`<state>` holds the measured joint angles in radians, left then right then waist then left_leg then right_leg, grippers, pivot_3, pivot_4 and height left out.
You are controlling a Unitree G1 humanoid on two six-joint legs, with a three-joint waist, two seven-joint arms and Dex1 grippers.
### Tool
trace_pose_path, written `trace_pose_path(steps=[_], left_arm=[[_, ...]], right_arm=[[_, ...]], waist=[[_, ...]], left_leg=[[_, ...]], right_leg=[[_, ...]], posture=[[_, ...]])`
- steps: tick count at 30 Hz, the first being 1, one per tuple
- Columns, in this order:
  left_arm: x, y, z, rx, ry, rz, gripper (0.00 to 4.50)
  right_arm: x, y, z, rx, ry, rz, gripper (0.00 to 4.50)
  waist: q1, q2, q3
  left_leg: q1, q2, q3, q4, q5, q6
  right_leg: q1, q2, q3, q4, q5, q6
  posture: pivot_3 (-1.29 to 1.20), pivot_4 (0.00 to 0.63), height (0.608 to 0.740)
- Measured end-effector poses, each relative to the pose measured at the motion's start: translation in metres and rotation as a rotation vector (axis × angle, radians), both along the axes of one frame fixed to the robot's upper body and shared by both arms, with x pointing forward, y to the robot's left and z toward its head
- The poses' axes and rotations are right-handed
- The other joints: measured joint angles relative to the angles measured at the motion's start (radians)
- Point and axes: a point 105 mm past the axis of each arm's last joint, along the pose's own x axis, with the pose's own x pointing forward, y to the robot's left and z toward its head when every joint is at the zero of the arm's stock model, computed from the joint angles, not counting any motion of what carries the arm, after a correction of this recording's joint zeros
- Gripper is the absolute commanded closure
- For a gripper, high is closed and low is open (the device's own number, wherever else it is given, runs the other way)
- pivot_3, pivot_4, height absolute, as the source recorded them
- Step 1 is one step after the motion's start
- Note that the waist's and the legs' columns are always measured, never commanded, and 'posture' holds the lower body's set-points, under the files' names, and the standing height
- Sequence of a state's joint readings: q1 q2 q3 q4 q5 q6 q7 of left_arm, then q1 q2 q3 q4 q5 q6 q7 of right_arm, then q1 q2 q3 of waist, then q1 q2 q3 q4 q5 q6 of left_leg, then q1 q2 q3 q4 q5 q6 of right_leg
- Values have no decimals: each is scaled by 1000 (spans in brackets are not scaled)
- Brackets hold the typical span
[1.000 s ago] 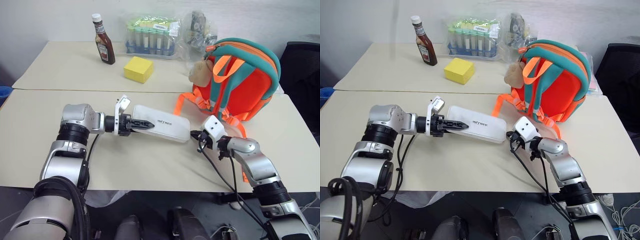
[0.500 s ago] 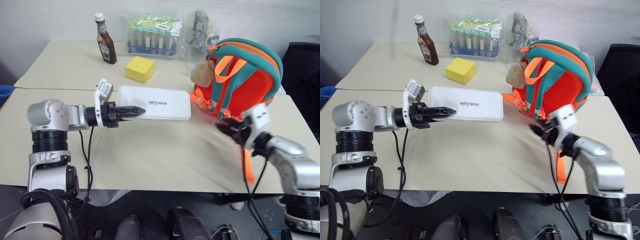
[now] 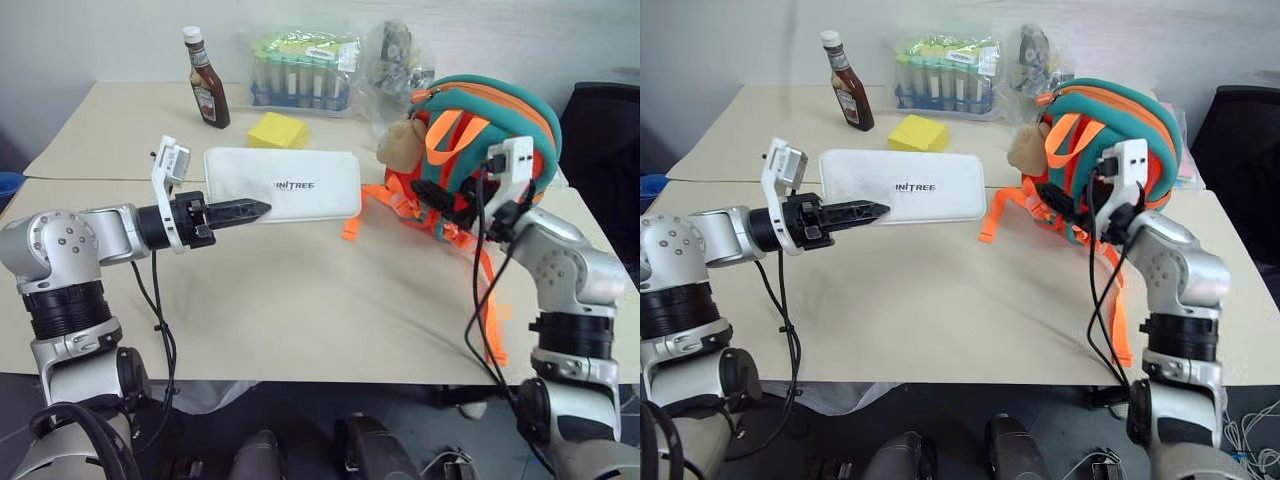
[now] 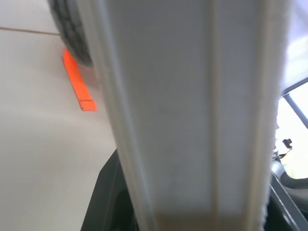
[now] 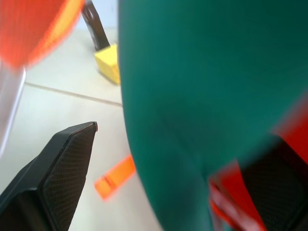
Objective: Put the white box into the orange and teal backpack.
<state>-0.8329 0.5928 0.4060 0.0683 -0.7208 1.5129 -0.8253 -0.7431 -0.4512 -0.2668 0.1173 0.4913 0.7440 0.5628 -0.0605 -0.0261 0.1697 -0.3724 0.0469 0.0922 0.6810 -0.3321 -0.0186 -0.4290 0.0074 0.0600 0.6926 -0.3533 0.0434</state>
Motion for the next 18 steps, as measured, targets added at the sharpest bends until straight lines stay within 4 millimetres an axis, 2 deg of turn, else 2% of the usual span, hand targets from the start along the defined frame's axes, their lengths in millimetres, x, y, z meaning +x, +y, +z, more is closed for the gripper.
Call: trace_pose_path(steps=[3,6,10,14,16,18], left_arm=[[1,5,5,11,-38,31,3041],[3,9,9,7,-67,65,3041],[7,21,18,-2,-124,135,3041],[8,31,26,-5,-178,179,3041],[9,32,29,-11,-199,184,3041],[10,31,33,-17,-234,178,3041]], right_arm=[[15,5,3,6,-11,-9,640],[20,6,-1,15,-11,6,1668],[13,17,1,-2,-36,100,3117],[-2,25,12,-22,-75,196,4466],[-9,27,17,-27,-92,233,4490],[-34,31,19,-48,-97,353,4490]], waist=[[0,0,0],[0,0,0],[-6,0,0],[-11,0,0],[-12,0,0],[-9,1,1]], left_leg=[[0,0,0,0,0,0],[0,0,0,0,0,0],[0,0,0,-1,0,0],[0,1,0,-1,0,0],[0,0,0,-1,0,0],[-1,1,-1,-2,0,0]], right_leg=[[0,0,0,0,0,0],[0,0,0,0,0,0],[0,0,0,1,0,0],[0,0,-1,1,0,0],[0,0,-1,0,0,0],[0,0,-1,0,0,0]], posture=[[0,150,740],[0,150,740],[0,150,740],[0,150,740],[0,150,740],[0,150,740]])
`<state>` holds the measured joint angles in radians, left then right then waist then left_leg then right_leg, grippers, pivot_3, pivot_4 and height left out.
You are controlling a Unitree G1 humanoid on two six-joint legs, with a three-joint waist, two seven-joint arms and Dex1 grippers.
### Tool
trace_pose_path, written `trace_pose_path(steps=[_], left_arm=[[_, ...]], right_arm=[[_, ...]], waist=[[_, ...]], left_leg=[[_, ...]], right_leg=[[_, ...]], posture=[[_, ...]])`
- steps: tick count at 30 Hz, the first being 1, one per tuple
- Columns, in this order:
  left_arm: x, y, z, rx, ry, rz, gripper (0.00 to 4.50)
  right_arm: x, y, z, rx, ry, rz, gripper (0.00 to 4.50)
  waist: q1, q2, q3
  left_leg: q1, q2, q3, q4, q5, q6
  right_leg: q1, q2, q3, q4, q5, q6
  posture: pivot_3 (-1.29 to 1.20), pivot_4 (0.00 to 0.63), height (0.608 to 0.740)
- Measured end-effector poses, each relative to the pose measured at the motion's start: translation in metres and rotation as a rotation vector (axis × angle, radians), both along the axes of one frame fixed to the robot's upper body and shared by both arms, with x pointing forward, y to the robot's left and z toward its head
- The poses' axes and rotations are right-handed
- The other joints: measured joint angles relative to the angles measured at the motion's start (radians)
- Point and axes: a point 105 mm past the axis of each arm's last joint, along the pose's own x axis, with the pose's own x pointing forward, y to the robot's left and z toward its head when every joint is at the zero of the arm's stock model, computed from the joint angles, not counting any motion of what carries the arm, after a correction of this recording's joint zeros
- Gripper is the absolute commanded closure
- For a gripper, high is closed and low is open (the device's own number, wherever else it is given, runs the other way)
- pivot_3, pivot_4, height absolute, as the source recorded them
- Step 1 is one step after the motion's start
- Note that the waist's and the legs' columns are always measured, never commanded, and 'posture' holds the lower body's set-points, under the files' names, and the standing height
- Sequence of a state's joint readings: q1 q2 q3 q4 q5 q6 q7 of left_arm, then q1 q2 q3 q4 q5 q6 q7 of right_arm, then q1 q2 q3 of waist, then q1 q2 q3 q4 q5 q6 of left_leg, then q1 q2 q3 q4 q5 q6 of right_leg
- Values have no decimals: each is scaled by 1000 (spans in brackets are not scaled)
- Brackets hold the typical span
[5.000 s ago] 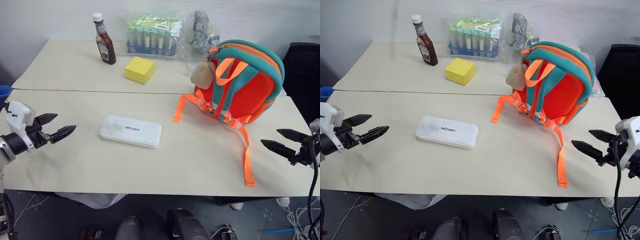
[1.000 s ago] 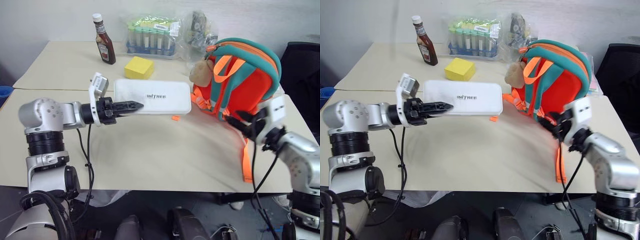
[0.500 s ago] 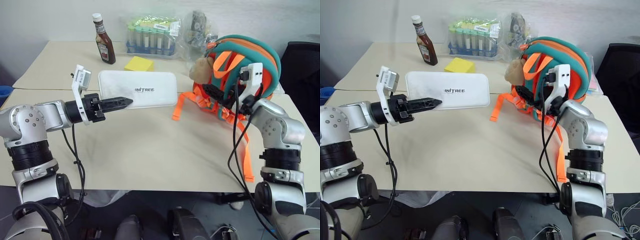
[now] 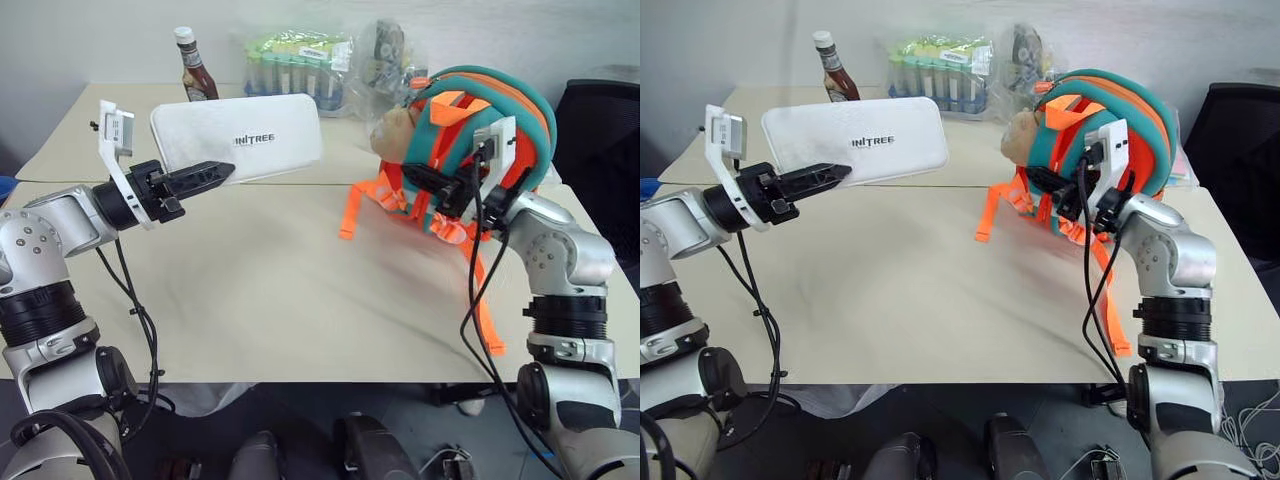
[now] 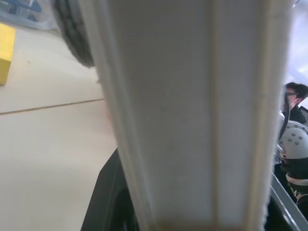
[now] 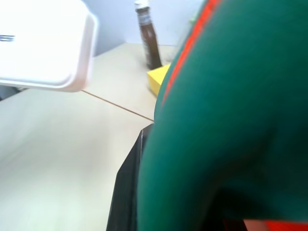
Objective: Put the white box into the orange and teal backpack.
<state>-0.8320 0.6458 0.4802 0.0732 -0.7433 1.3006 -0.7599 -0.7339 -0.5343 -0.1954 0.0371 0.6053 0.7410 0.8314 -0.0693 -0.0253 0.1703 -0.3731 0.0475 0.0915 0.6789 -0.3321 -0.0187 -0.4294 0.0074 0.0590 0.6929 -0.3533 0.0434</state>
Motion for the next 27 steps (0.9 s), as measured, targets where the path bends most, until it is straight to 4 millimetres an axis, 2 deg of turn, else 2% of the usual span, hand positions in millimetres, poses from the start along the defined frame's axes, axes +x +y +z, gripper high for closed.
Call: trace_pose_path(steps=[2,5,9,13,19,22,24,27], left_arm=[[3,1,4,0,-36,7,3041],[5,-3,13,0,-82,-15,3041],[1,-11,25,-10,-163,-88,3041],[-7,-22,30,-23,-230,-186,3041],[-25,-48,25,52,-323,-371,3041],[-25,-56,11,133,-338,-423,3041],[-25,-58,9,179,-370,-440,3041],[-15,-61,4,296,-453,-410,3041]], right_arm=[[-32,7,6,-44,-3,157,4490],[-66,13,17,-117,-11,298,4490],[-101,9,27,-115,50,448,4490],[-125,-1,36,-122,88,514,4490],[-133,-10,23,-140,179,513,4490],[-138,-13,28,-131,172,518,4490],[-137,-14,28,-129,169,508,4490],[-135,-15,26,-129,176,489,4490]], waist=[[10,1,0],[14,0,0],[15,0,0],[17,0,1],[17,0,1],[16,0,1],[17,0,1],[19,0,1]], left_leg=[[-1,0,0,-1,0,0],[-1,0,0,1,0,0],[-1,0,-1,1,-1,1],[-1,0,-1,1,-1,1],[-1,0,-1,2,-1,2],[-1,0,-1,2,-1,2],[-1,0,-1,2,-1,2],[-1,0,-1,2,-1,2]], right_leg=[[0,0,-1,0,0,0],[1,0,-1,-3,0,0],[1,0,-1,-3,0,0],[1,0,-1,-4,0,0],[1,0,0,-4,0,0],[1,0,0,-4,0,0],[1,0,0,-4,0,0],[2,0,0,-4,0,0]], posture=[[0,150,740],[0,150,740],[0,150,740],[0,150,740],[0,150,740],[0,150,740],[0,150,740],[0,150,740]])
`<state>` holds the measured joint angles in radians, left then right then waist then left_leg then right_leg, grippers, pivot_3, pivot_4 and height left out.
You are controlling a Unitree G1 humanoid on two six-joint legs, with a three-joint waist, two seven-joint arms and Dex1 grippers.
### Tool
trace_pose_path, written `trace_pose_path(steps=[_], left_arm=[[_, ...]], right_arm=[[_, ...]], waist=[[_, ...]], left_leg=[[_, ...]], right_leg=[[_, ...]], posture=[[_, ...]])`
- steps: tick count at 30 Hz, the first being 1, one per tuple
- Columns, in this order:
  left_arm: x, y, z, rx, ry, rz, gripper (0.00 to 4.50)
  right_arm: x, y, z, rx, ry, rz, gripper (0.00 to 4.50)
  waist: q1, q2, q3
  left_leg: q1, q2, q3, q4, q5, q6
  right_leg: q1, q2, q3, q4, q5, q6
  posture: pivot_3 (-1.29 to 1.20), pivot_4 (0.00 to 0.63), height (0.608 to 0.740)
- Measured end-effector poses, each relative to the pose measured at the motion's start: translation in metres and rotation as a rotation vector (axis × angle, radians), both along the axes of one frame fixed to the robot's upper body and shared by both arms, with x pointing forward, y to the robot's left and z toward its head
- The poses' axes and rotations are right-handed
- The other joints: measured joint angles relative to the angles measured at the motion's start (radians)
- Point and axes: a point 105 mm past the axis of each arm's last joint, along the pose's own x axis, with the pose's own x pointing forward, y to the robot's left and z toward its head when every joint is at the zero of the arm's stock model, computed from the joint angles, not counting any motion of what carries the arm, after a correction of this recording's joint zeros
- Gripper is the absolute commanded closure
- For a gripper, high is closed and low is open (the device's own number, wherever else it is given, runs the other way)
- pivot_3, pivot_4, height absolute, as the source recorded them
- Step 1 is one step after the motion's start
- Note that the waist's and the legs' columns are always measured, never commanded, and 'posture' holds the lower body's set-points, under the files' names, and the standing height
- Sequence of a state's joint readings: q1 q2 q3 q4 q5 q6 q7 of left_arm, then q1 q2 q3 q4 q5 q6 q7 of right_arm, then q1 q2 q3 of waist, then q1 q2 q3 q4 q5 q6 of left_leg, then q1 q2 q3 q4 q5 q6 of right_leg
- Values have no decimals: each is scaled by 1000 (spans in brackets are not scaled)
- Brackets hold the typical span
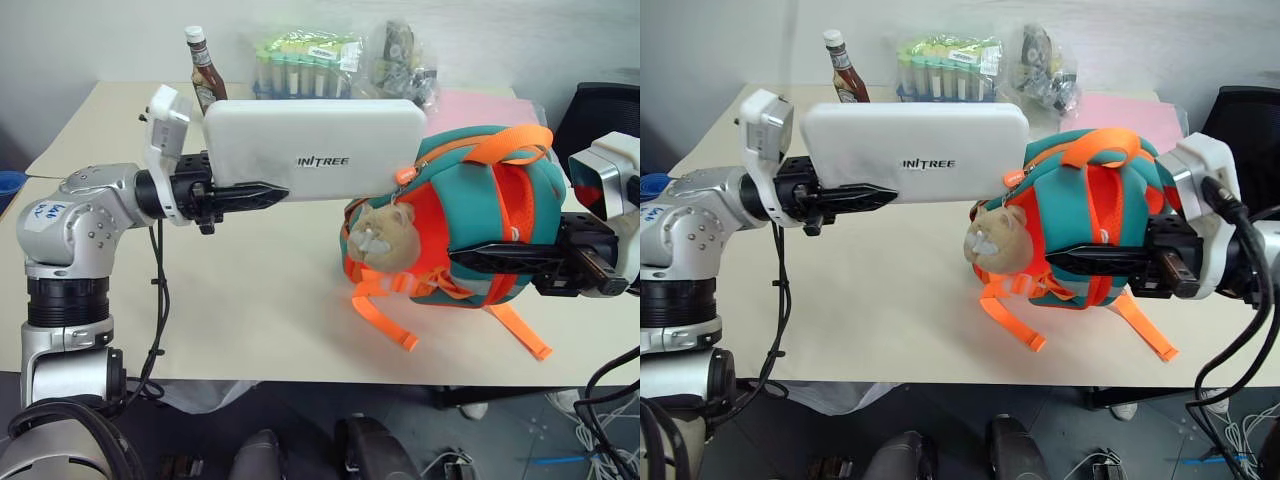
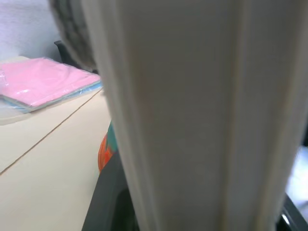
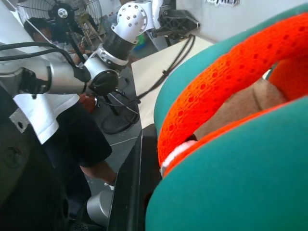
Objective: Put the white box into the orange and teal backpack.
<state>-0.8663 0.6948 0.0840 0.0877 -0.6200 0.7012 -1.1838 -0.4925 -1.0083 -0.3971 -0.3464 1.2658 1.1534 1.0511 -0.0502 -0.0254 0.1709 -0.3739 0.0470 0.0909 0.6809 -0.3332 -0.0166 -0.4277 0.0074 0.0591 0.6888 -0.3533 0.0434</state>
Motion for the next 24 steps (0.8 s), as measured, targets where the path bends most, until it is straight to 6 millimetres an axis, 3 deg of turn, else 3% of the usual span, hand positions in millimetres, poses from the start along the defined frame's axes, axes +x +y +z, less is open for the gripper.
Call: trace_pose_path(steps=[4,7,12,24], left_arm=[[18,9,-11,102,-79,59,3041],[19,14,-22,196,-102,35,3041],[15,11,-20,257,-117,-41,3041],[38,-85,-41,330,-169,-206,3041]], right_arm=[[1,0,-2,-1,8,-12,4490],[1,0,-2,2,11,-10,4490],[2,0,-2,2,4,-12,4490],[20,11,-12,-25,-22,-19,4490]], waist=[[8,0,0],[10,0,0],[17,0,0],[21,0,0]], left_leg=[[0,0,0,1,-1,1],[-1,0,0,0,-1,2],[-1,0,0,1,-2,3],[-3,0,1,2,-3,5]], right_leg=[[0,0,0,0,0,0],[-1,0,0,-1,0,0],[0,0,0,-1,0,0],[-1,0,0,-1,0,0]], posture=[[0,150,740],[0,150,740],[0,150,740],[0,150,740]])
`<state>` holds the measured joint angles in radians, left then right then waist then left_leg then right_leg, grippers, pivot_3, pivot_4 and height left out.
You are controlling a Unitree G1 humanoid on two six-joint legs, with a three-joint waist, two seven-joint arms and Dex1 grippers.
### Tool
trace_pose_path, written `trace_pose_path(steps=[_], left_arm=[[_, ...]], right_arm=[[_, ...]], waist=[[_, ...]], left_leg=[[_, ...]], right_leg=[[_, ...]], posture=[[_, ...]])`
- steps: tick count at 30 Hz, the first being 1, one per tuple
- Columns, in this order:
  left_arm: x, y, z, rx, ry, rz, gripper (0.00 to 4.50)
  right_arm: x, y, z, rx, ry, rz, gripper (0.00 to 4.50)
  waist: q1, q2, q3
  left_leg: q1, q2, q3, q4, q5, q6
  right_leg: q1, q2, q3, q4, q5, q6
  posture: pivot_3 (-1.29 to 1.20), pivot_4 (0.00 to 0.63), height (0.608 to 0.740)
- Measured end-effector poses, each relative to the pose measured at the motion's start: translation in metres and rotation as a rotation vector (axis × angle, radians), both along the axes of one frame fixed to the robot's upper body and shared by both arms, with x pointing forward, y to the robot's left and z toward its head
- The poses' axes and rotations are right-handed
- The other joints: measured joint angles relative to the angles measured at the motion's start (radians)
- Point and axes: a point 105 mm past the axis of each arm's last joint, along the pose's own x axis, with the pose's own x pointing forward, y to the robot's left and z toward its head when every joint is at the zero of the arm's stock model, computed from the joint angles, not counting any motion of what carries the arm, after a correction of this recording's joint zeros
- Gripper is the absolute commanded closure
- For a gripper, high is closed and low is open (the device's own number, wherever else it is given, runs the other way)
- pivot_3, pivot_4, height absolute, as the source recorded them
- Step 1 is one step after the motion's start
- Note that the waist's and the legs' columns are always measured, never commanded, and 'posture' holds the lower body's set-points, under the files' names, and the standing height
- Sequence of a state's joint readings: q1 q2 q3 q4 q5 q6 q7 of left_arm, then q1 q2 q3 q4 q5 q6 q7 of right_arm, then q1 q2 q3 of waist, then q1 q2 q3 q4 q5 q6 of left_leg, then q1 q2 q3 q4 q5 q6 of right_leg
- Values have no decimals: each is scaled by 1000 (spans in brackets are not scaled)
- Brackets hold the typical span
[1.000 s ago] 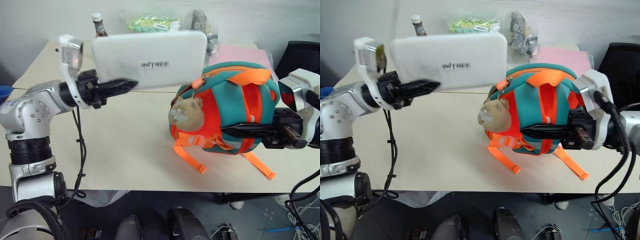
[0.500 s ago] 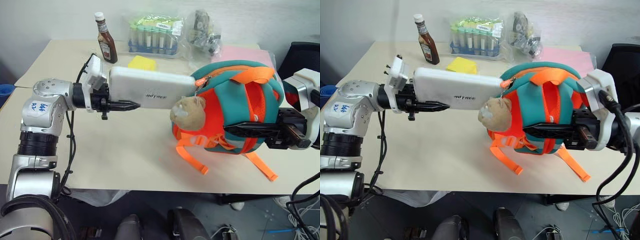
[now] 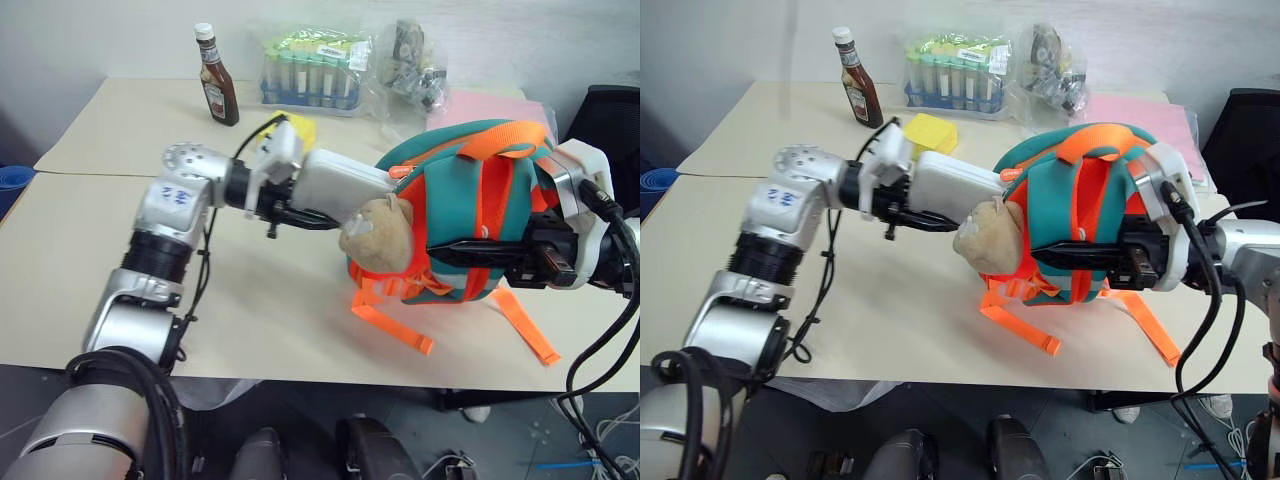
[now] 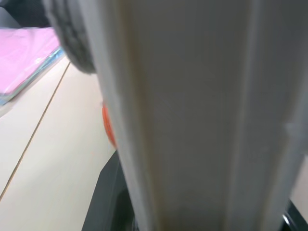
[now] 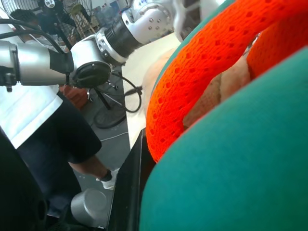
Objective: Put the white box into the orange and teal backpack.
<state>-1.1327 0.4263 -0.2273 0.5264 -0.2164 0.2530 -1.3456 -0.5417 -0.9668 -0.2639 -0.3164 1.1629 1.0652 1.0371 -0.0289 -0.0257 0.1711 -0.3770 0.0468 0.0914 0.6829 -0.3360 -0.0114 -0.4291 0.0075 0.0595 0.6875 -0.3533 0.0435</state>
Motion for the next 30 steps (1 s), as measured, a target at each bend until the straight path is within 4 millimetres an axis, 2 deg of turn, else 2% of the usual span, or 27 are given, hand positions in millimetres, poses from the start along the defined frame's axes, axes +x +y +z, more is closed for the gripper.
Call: trace_pose_path(steps=[2,4,5,7,10,13,17,18,20,24,27,30], left_arm=[[2,-20,-10,30,-30,-11,3041],[5,-41,-23,55,-58,-7,2357],[5,-52,-26,53,-77,-9,2165],[6,-64,-29,48,-90,5,1591],[15,-61,-23,16,-103,70,751],[20,-35,-13,-8,-96,129,12],[16,31,-11,-19,-28,218,12],[11,42,-10,-32,-1,221,12],[-5,48,0,-82,53,172,12],[-30,53,38,-177,46,93,12],[-23,33,56,-260,-17,120,12],[-11,12,53,-260,-148,173,12]], right_arm=[[1,2,-1,7,-1,3,4490],[2,6,-3,15,-1,10,4500],[2,8,-4,17,-3,8,4500],[4,10,-4,26,-9,-9,4500],[8,11,-7,33,-10,-40,4500],[7,12,-9,27,-12,-49,4500],[7,7,-14,33,9,-80,4500],[7,6,-14,35,7,-88,4500],[7,5,-13,38,-1,-96,4500],[7,5,-13,41,-8,-102,4500],[7,5,-14,42,-5,-102,4500],[6,6,-13,46,-3,-95,4500]], waist=[[1,0,0],[2,0,0],[2,0,0],[2,0,0],[0,0,0],[-4,0,0],[-16,0,0],[-13,0,0],[-8,0,0],[4,0,0],[11,0,0],[6,0,0]], left_leg=[[0,0,0,0,0,0],[0,0,0,0,0,0],[0,0,0,0,0,0],[0,0,0,0,0,0],[1,0,0,0,0,0],[1,0,0,0,0,-1],[2,2,0,-1,2,-3],[2,2,-1,-1,2,-3],[2,1,-1,0,2,-3],[1,0,-2,1,1,-2],[1,-1,-2,2,1,-1],[1,-1,-2,1,1,-1]], right_leg=[[0,0,0,0,0,0],[0,0,0,0,0,0],[0,0,0,0,0,0],[0,0,0,0,0,0],[0,0,1,2,0,0],[0,0,1,2,0,0],[0,1,0,3,0,0],[0,0,0,3,0,0],[0,0,0,3,0,0],[2,-1,-1,2,0,0],[3,-2,-1,1,0,0],[3,-1,-1,1,0,0]], posture=[[0,150,740],[0,150,740],[0,150,740],[0,150,740],[0,150,740],[0,150,740],[0,150,740],[0,150,740],[0,150,740],[0,150,740],[0,150,740],[0,150,740]])
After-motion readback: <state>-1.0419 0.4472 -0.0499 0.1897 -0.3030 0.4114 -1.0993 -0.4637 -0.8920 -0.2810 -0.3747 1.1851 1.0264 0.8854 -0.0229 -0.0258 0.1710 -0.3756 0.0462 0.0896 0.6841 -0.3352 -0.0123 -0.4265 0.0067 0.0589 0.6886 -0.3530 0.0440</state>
